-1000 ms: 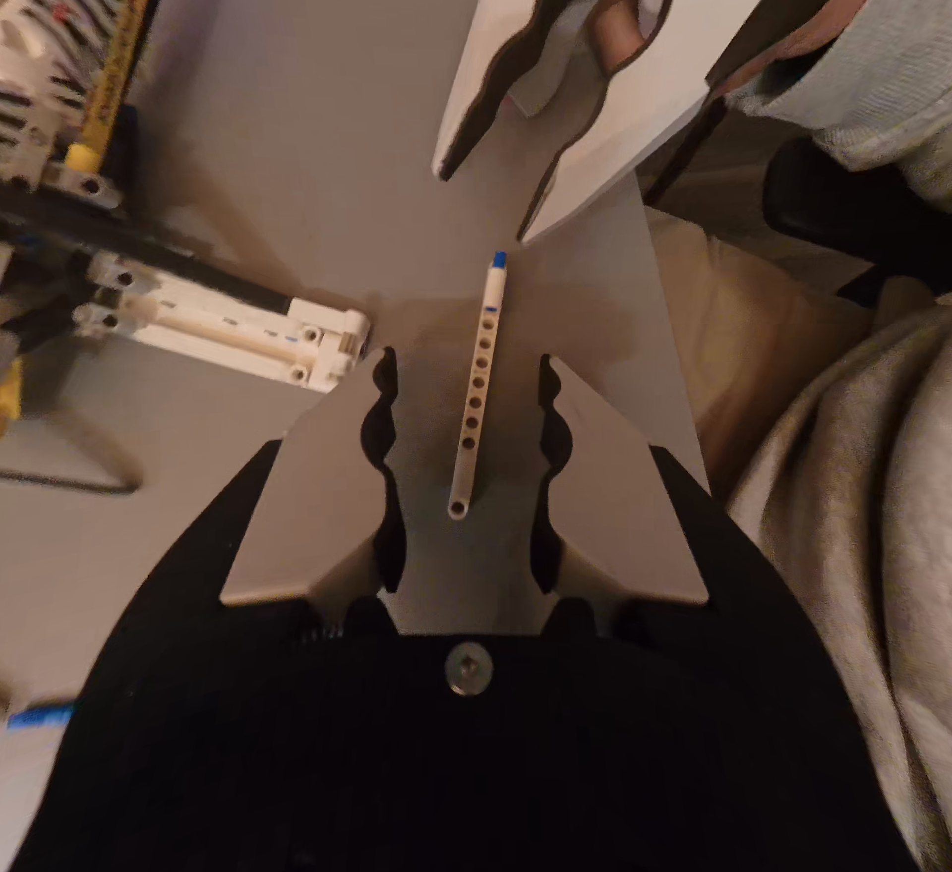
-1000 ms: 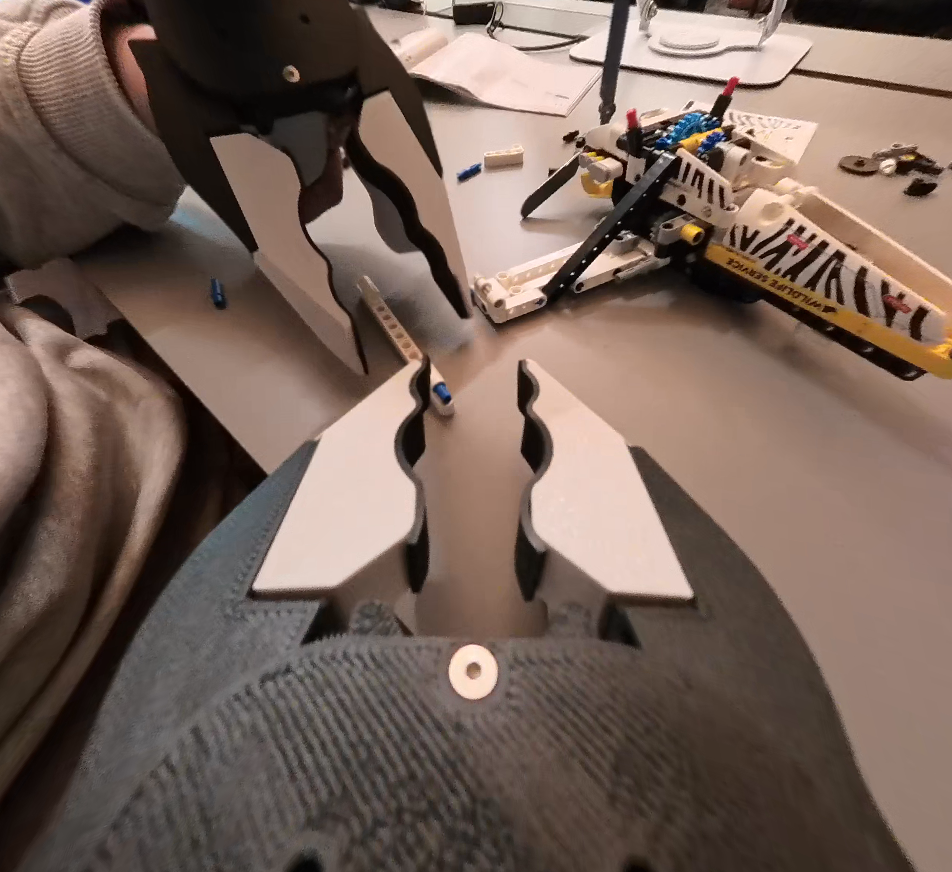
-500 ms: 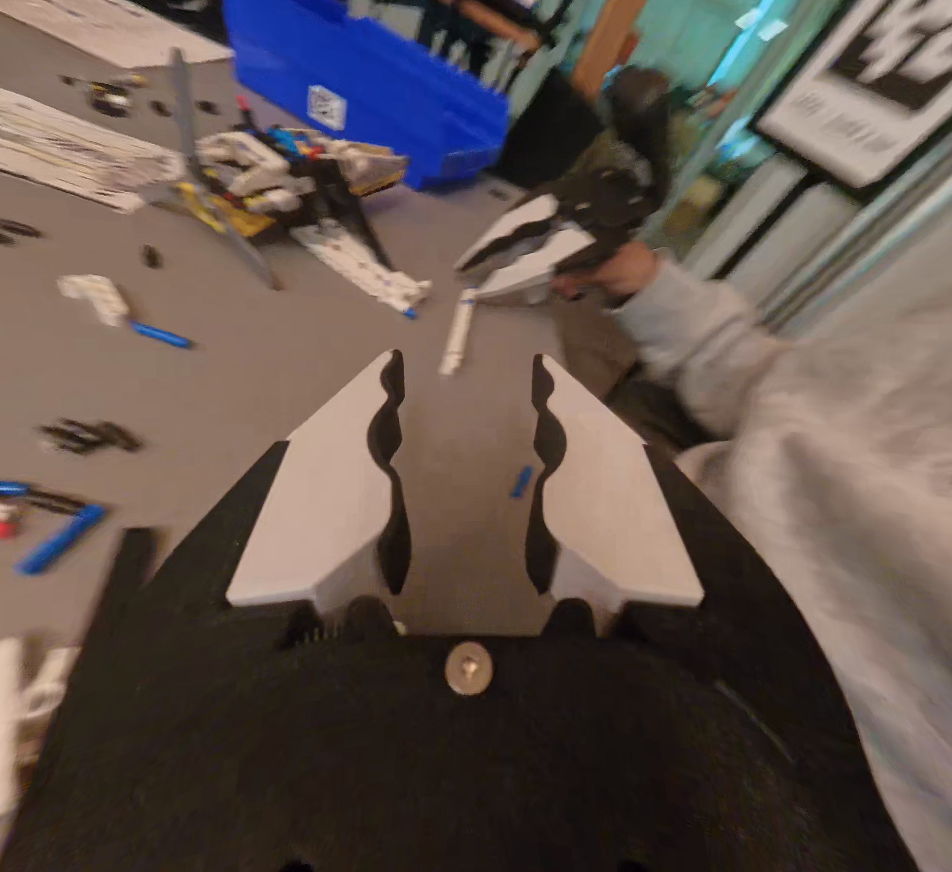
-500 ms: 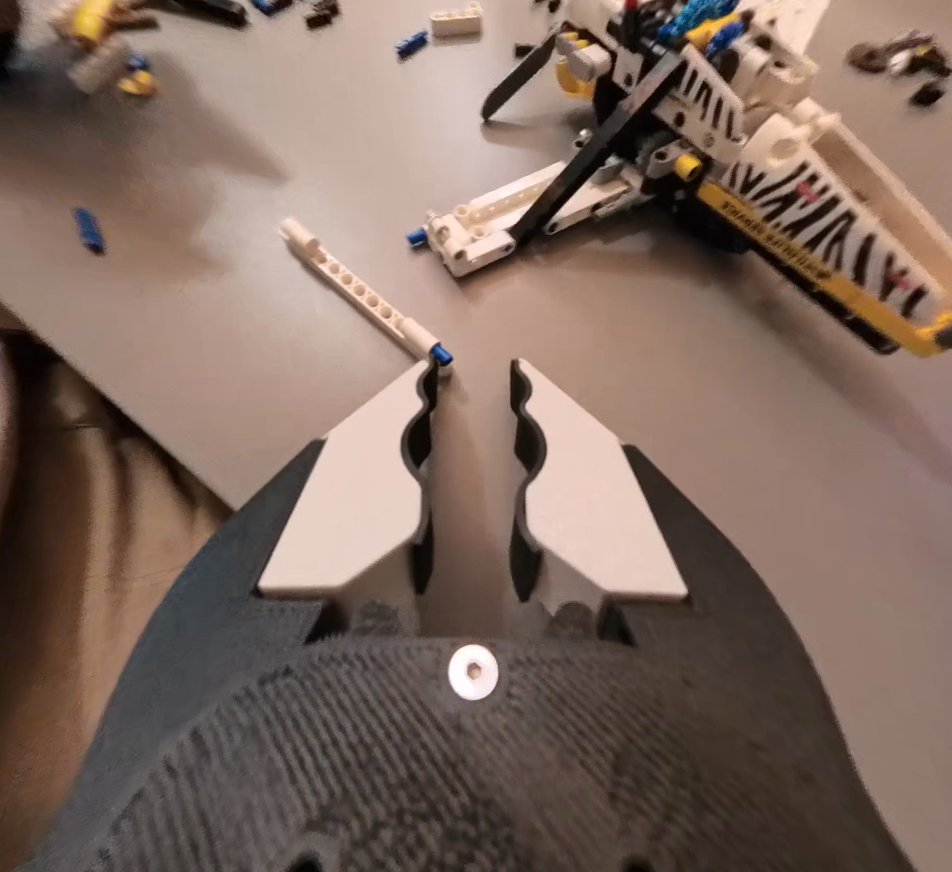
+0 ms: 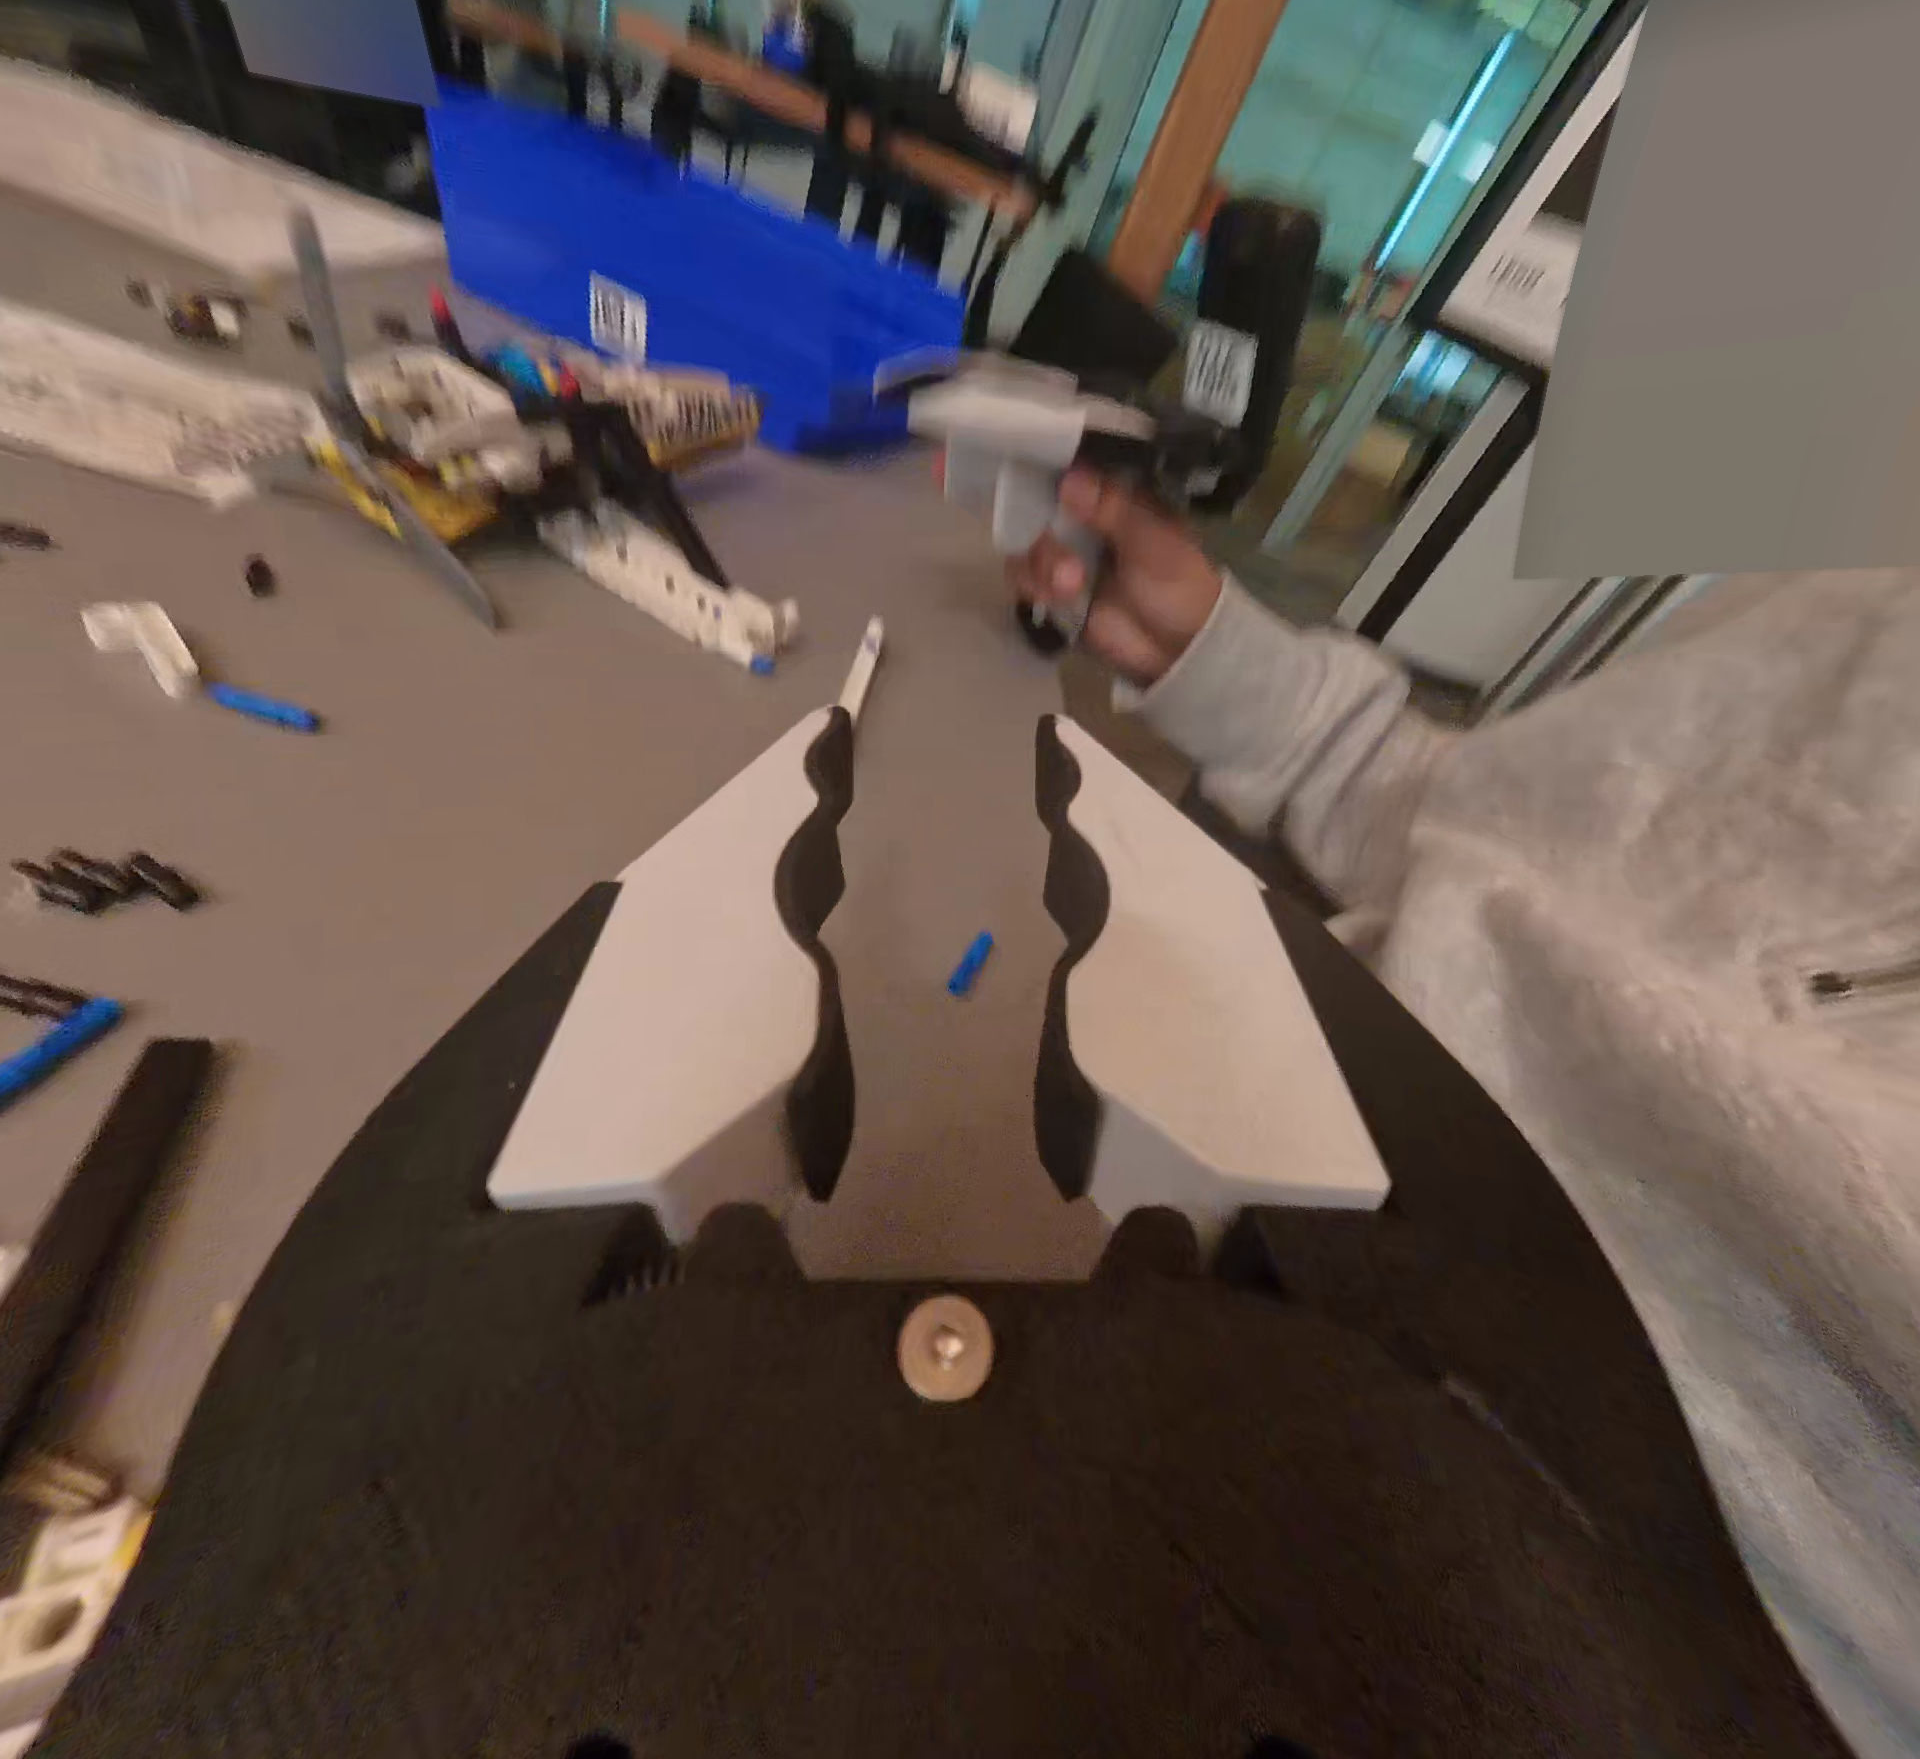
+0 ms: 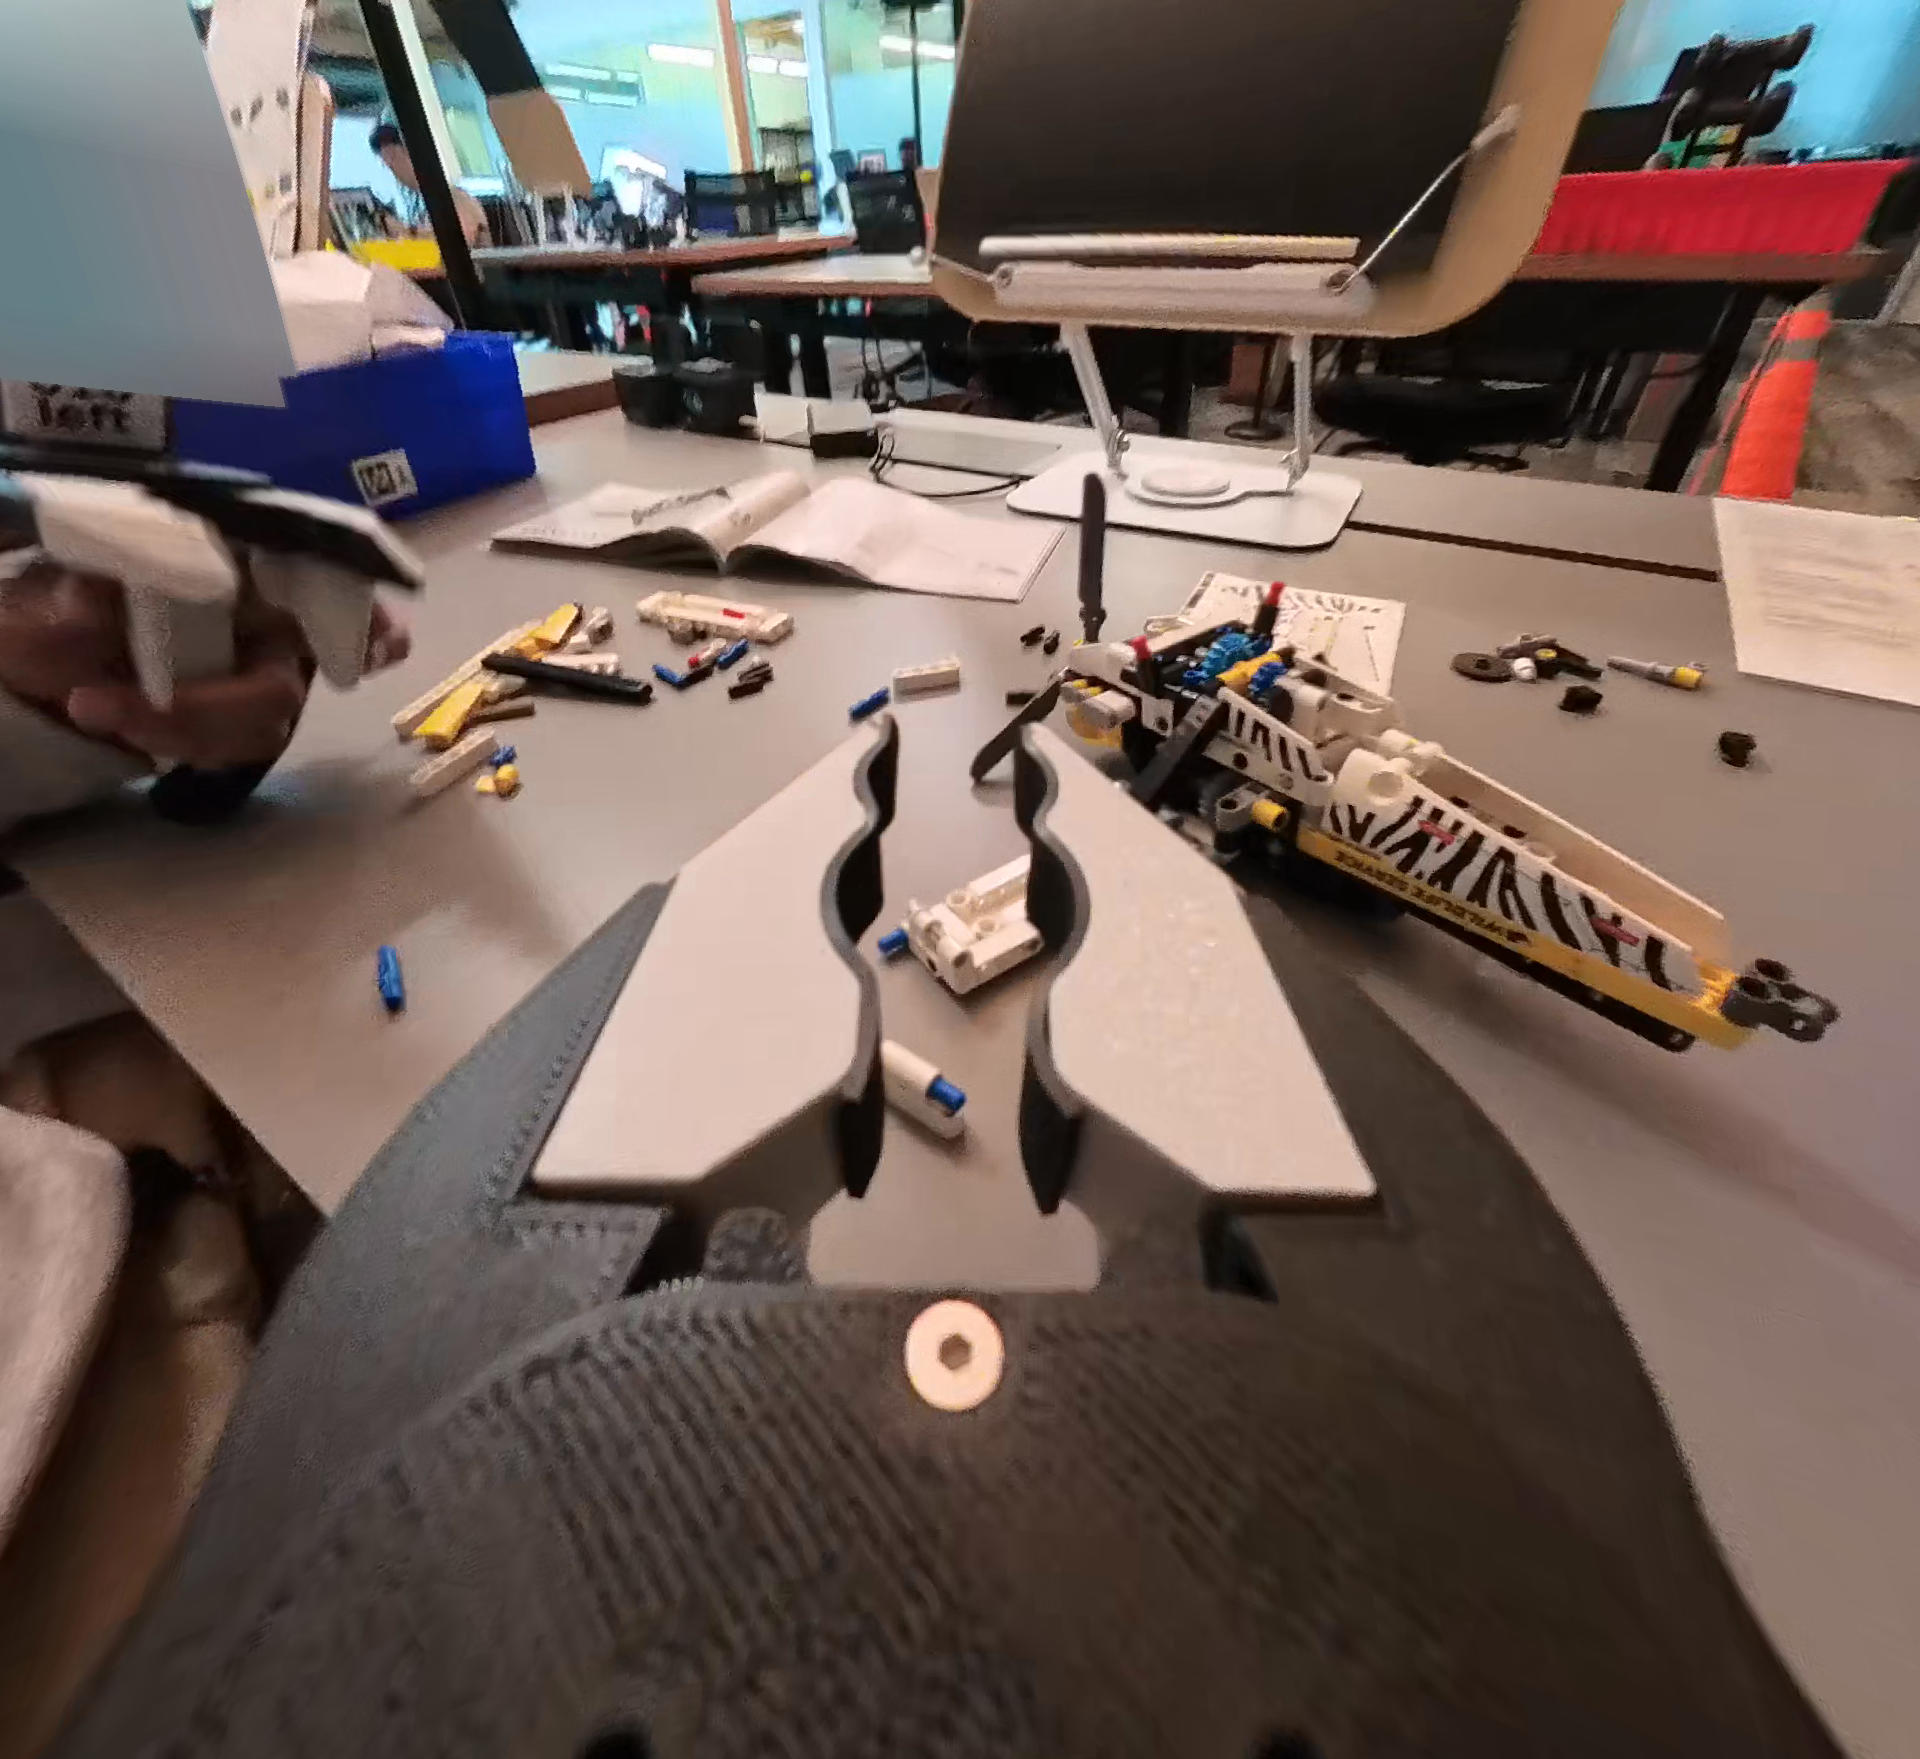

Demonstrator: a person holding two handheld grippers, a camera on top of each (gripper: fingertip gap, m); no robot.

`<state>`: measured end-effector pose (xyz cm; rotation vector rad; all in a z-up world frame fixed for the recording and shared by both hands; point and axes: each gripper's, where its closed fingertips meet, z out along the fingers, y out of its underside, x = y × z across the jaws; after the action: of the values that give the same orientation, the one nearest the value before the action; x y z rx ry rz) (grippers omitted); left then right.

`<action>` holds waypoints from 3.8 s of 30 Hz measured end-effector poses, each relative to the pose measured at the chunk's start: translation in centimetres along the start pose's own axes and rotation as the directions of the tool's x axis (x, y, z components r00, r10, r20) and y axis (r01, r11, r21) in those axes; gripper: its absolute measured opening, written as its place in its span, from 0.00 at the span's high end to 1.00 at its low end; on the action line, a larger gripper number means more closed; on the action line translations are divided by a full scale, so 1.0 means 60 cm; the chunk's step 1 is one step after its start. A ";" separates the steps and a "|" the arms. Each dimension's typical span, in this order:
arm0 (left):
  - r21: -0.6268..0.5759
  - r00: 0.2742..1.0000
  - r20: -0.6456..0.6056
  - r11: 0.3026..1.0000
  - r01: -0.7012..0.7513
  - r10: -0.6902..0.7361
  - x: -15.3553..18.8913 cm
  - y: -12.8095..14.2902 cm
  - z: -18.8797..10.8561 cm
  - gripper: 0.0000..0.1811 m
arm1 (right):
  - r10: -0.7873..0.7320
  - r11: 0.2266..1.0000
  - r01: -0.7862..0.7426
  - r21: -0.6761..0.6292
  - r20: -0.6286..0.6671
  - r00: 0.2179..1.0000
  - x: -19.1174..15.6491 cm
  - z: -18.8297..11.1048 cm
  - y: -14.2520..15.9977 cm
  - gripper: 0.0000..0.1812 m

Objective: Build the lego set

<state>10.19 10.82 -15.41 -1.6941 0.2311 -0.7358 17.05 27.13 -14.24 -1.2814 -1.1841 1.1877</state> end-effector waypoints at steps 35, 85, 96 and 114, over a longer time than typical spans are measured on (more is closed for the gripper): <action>0.470 0.969 -0.172 0.850 0.240 -0.179 -0.003 -0.102 -0.010 0.98 | 0.001 0.925 -0.107 0.364 0.280 0.960 -0.183 0.061 -0.069 0.79; 0.102 0.989 -0.151 0.995 0.015 0.000 0.043 -0.033 0.063 0.81 | -0.019 1.000 0.017 0.011 0.379 0.925 -0.237 0.053 -0.042 0.98; -0.179 0.942 -0.202 0.935 -0.306 0.269 0.068 0.040 0.092 0.94 | 0.182 0.919 0.037 -0.393 0.505 0.844 -0.246 0.010 0.038 0.98; -0.332 0.903 -0.236 0.844 -0.421 0.358 0.057 0.085 0.104 0.99 | 0.239 0.844 0.101 -0.526 0.538 0.808 -0.249 0.003 0.083 0.98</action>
<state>17.69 12.70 -19.52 -1.8622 0.8608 -0.5422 16.40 12.01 -18.71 -1.4057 -2.0604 1.4249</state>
